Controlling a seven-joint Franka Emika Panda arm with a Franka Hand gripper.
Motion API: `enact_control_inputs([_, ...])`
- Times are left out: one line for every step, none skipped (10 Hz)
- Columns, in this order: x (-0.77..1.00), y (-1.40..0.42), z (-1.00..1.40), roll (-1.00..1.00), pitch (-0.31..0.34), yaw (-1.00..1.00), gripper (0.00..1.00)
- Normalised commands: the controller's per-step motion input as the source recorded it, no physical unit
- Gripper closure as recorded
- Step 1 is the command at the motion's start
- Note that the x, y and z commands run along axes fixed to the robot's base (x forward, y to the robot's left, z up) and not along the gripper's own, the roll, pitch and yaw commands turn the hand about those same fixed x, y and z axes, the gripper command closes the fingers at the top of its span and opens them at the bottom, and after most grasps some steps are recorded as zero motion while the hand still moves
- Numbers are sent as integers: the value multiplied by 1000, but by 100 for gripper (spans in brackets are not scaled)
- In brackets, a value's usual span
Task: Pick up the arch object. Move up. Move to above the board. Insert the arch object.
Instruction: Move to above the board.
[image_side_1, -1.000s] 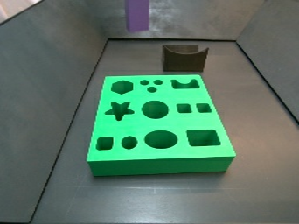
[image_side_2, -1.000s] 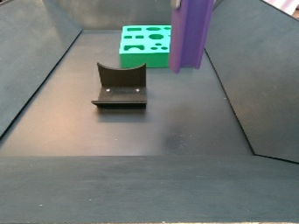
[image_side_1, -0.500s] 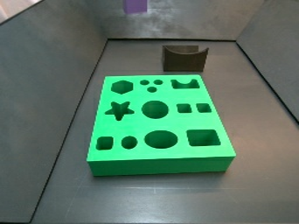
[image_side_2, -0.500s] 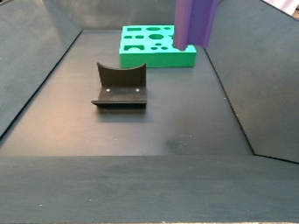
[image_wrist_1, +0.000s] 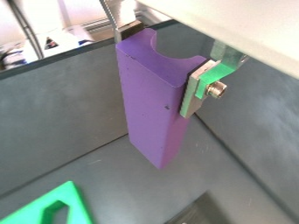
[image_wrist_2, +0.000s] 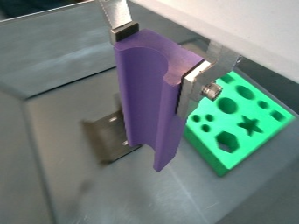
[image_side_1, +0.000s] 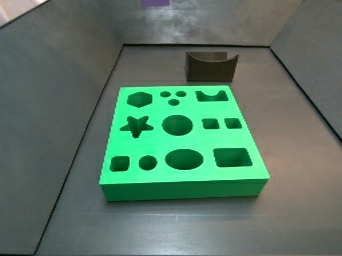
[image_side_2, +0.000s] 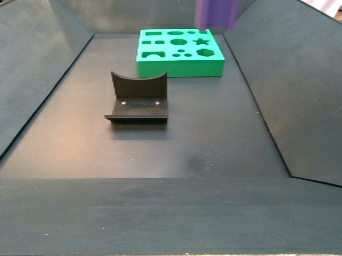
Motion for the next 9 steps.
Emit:
enact_control_inputs([159,-1000,42,51,222,-1000,100])
enact_control_inputs([163,-1000,42,38,208,-833,100])
enact_control_inputs([175,-1000,43,3,186,-469,100])
enact_control_inputs([185,-1000,47,-19,177,-286,100])
enact_control_inputs([196,-1000,49,-22,163,-149,100])
enact_control_inputs([204,-1000,51,-15,151,-71,100])
enact_control_inputs([217,-1000,58,-11,136,-33,100])
enact_control_inputs([230,-1000,60,-2,127,-12,100])
enact_control_inputs([263,-1000,70,16,132,-8,100])
